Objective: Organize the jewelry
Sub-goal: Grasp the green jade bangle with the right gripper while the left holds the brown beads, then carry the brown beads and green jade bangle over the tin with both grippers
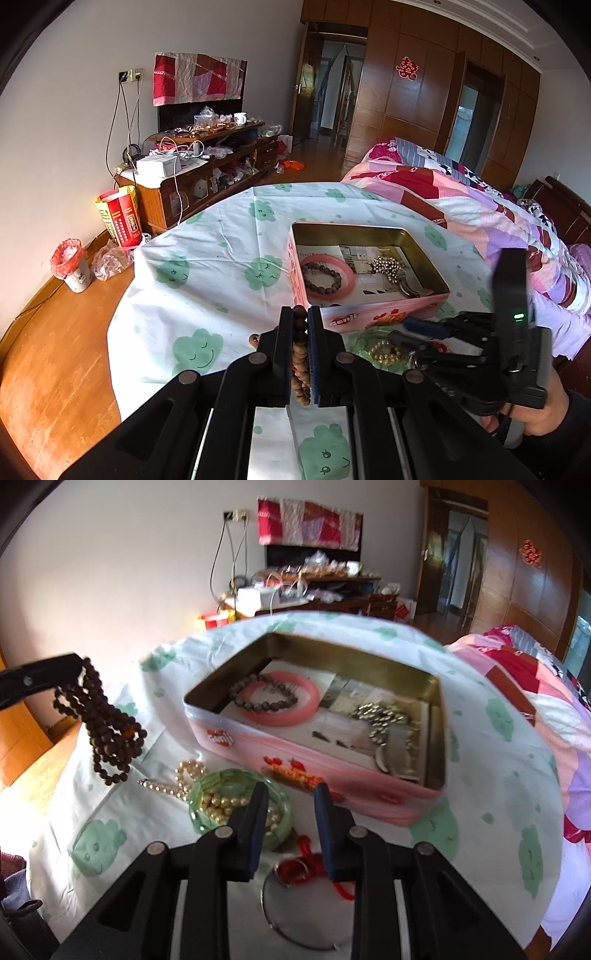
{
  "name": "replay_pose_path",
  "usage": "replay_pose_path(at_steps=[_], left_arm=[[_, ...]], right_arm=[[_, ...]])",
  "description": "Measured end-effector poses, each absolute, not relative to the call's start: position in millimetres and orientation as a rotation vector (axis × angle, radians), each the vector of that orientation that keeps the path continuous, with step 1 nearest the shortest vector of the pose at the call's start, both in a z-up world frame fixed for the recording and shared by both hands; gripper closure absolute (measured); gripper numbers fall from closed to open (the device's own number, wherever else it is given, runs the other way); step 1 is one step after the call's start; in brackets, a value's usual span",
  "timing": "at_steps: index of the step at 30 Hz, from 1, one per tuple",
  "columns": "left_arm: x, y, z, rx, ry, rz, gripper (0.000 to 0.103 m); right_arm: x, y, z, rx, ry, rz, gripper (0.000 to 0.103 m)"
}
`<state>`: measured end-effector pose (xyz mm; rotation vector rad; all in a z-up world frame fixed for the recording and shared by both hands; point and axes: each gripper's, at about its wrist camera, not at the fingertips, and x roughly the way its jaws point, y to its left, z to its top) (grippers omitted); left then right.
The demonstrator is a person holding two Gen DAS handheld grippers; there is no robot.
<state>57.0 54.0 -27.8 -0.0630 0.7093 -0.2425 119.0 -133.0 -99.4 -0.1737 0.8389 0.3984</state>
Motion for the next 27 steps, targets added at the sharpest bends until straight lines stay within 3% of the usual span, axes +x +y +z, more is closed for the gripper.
replay_pose_path(at_steps=[2, 3, 4, 5, 14, 27], left_arm=[[57, 53, -30, -0.065, 0.714, -0.246, 0.097], [57, 54, -30, -0.066, 0.715, -0.247, 0.097], [57, 54, -29, -0.066, 0.715, -0.247, 0.097], [57, 55, -29, -0.067, 0.714, -0.247, 0.097], [59, 49, -14, -0.045, 0.681, -0.258, 0.097], [92, 20, 27, 0.030, 0.591, -0.295, 0.097]], right_arm=[[123, -128, -109, -0.190, 0.884, 0.416, 0.075], [122, -128, -111, -0.192, 0.889, 0.421, 0.080], [120, -128, -112, -0.191, 0.891, 0.428, 0.092], [118, -129, -110, -0.180, 0.880, 0.432, 0.093], [99, -142, -61, -0.113, 0.734, 0.462, 0.094], [138, -160, -31, -0.091, 0.678, 0.386, 0.094]])
